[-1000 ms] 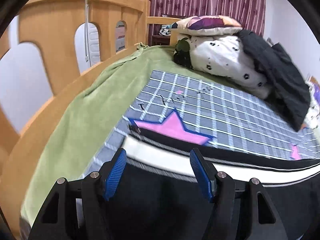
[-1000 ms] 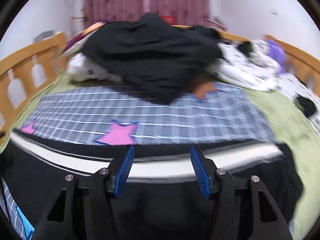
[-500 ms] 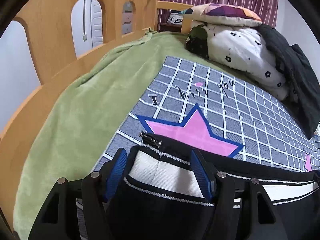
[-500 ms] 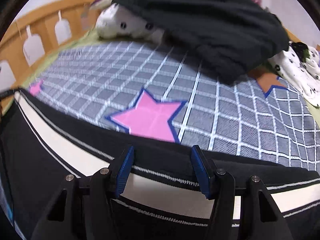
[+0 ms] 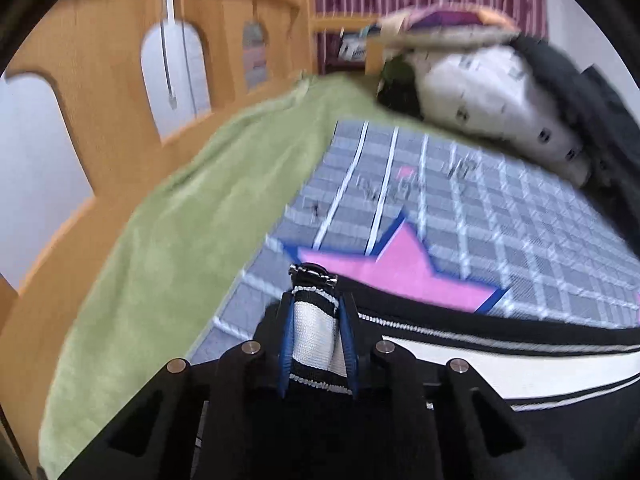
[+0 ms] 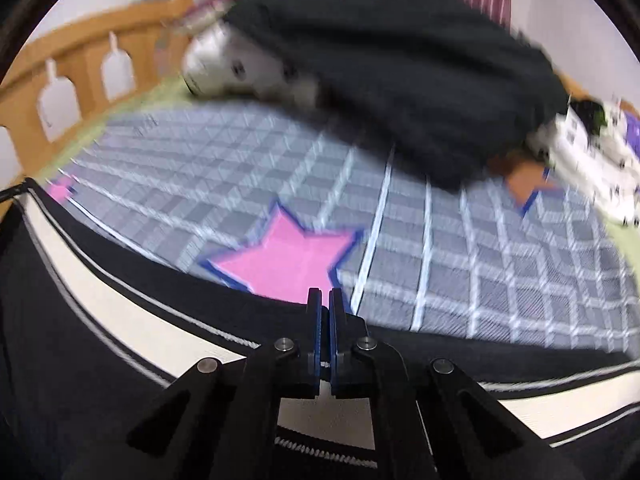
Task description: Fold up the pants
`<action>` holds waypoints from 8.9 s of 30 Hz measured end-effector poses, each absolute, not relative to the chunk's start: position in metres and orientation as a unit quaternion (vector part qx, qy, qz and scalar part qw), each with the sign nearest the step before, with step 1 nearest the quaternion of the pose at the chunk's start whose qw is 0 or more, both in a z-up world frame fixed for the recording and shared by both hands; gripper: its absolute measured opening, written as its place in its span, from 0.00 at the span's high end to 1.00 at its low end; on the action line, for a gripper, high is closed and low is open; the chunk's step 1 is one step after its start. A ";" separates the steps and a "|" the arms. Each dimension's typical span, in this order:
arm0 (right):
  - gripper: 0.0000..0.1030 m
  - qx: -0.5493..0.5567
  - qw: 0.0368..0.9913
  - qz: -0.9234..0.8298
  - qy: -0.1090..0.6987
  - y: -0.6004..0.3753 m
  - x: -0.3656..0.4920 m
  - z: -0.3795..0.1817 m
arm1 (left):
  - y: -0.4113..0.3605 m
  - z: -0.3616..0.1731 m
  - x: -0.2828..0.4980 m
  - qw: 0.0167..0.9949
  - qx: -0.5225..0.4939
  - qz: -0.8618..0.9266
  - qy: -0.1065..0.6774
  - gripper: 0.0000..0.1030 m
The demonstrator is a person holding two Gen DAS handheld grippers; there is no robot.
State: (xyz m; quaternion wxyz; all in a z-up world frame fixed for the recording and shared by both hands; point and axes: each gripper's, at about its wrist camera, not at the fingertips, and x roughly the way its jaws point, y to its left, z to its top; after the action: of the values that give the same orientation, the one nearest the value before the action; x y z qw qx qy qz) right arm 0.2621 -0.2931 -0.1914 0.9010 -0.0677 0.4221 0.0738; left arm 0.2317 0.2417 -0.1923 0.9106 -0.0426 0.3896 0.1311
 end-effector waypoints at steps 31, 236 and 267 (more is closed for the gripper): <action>0.60 0.051 0.920 -0.060 0.385 -0.319 0.169 -0.142 | 0.175 -0.153 0.138 0.918 -0.098 0.006 0.384 0.30; 0.88 0.091 0.961 -0.143 0.220 -0.440 0.080 -0.022 | 0.024 -0.075 0.160 0.895 -0.156 -0.187 0.374 0.91; 0.46 0.196 0.884 -0.022 0.423 -0.385 0.068 -0.168 | 0.211 -0.185 0.098 0.881 -0.083 0.040 0.464 0.46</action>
State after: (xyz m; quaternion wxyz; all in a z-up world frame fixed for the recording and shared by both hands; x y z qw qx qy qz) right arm 0.0679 -0.3849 -0.1677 0.8842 0.1960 0.4233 -0.0224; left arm 0.0981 0.2105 -0.1855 0.8812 -0.0832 0.4635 0.0402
